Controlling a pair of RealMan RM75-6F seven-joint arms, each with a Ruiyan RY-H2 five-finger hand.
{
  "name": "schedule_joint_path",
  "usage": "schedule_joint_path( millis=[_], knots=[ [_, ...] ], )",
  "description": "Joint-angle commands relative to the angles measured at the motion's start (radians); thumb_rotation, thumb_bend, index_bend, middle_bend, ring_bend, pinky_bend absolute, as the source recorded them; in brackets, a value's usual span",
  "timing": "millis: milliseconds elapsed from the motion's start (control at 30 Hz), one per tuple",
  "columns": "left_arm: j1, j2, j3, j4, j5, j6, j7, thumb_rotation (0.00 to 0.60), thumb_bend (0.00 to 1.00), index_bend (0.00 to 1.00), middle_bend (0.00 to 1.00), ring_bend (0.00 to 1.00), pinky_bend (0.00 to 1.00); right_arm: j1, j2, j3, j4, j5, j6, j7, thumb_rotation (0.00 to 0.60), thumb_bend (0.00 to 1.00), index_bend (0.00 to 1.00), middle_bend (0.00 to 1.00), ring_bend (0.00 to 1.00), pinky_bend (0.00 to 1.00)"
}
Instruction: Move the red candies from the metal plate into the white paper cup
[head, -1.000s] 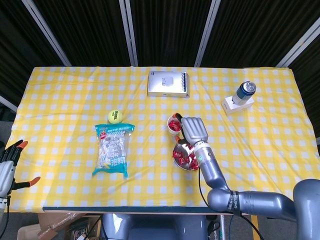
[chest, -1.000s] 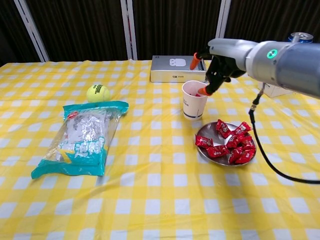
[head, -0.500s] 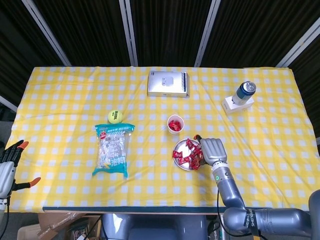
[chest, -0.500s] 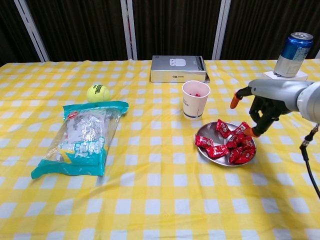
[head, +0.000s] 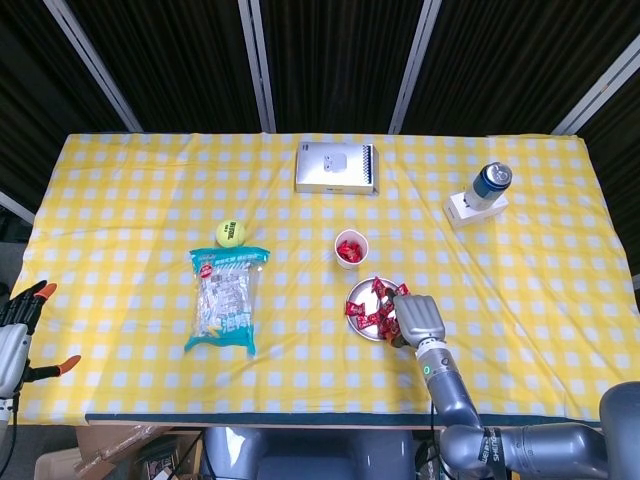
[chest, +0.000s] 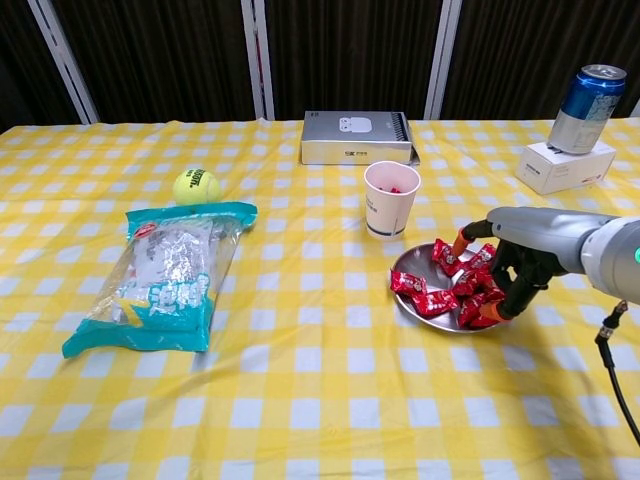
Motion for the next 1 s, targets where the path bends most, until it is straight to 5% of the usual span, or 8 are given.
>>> schedule_joint_path(
  millis=[33,767,1000],
  knots=[
    [-0.001,0.0,-0.001,-0.004,0.0,0.0,0.003,0.6,0.0,0.0,0.0,0.0,0.0,-0.002,-0.004,0.005,0.01,0.003,-0.002,-0.001,0.6,0.35,0.19,0.75,0.78,1.0],
    [-0.004,0.002,-0.003,-0.012,-0.011,-0.008,0.011,0.6,0.0,0.0,0.0,0.0,0.0,0.007,-0.028,0.021,0.078,0.09,-0.065,-0.047,0.6,0.33,0.18,0.75,0.79,1.0],
    [-0.004,0.003,-0.003,-0.01,-0.011,-0.008,0.007,0.6,0.0,0.0,0.0,0.0,0.0,0.014,-0.052,0.026,0.109,0.104,-0.083,-0.053,0.6,0.33,0.4,0.75,0.78,1.0]
  ],
)
